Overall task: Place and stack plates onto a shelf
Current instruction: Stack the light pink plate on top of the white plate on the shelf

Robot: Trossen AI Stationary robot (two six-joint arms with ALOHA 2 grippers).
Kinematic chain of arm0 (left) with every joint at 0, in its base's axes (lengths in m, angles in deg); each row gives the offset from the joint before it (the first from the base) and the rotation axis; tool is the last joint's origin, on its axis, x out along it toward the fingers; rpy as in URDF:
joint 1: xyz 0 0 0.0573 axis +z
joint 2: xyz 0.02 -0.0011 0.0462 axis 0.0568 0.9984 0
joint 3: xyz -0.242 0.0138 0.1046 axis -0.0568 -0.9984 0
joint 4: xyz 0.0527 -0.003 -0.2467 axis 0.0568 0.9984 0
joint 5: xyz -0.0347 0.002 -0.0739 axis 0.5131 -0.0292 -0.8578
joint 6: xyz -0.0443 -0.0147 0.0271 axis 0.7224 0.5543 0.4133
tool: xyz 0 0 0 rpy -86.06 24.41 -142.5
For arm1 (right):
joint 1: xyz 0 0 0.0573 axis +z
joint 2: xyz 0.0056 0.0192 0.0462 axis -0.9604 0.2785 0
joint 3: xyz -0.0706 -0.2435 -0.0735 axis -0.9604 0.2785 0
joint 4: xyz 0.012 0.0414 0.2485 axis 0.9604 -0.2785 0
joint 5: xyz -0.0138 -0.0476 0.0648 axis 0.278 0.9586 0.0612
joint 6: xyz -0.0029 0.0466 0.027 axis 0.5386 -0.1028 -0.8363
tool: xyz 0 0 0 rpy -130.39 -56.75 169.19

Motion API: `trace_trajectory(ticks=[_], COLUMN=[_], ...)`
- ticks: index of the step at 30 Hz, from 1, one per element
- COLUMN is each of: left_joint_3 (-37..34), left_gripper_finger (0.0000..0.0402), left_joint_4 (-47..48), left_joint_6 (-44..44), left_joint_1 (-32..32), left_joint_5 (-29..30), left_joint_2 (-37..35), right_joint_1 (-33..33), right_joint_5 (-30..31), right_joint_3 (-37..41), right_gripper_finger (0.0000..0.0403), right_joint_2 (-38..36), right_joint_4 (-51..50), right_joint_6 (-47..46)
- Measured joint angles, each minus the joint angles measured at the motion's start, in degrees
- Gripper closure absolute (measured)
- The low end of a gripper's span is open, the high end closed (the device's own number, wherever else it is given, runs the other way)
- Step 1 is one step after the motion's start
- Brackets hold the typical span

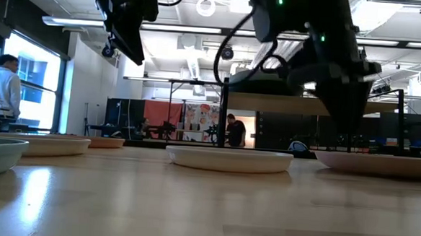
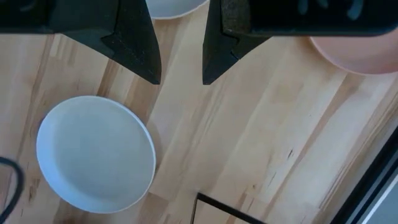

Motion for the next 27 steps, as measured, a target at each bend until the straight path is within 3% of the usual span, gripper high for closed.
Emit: trace_trajectory(ticks=[18,25,27], left_joint_3=[0.0,0.0,0.0], left_gripper_finger=[0.0296,0.0296,0.0296], left_joint_4=[0.0,-0.1,-0.1], left_joint_6=[3.4,3.7,3.9], left_joint_1=[0.0,0.0,0.0], left_joint_5=[0.2,0.2,0.2], left_joint_2=[0.0,0.0,0.0], right_joint_1=[0.0,0.0,0.0], right_joint_5=[-2.6,-2.4,-2.2], right_joint_3=[14.5,12.2,11.3], right_gripper_finger=[0.0293,0.0385,0.0393], right_joint_2=[-0.4,0.1,0.1], right_joint_4=[16.1,14.7,13.6], right_joint_6=[-1.1,0.2,0.2])
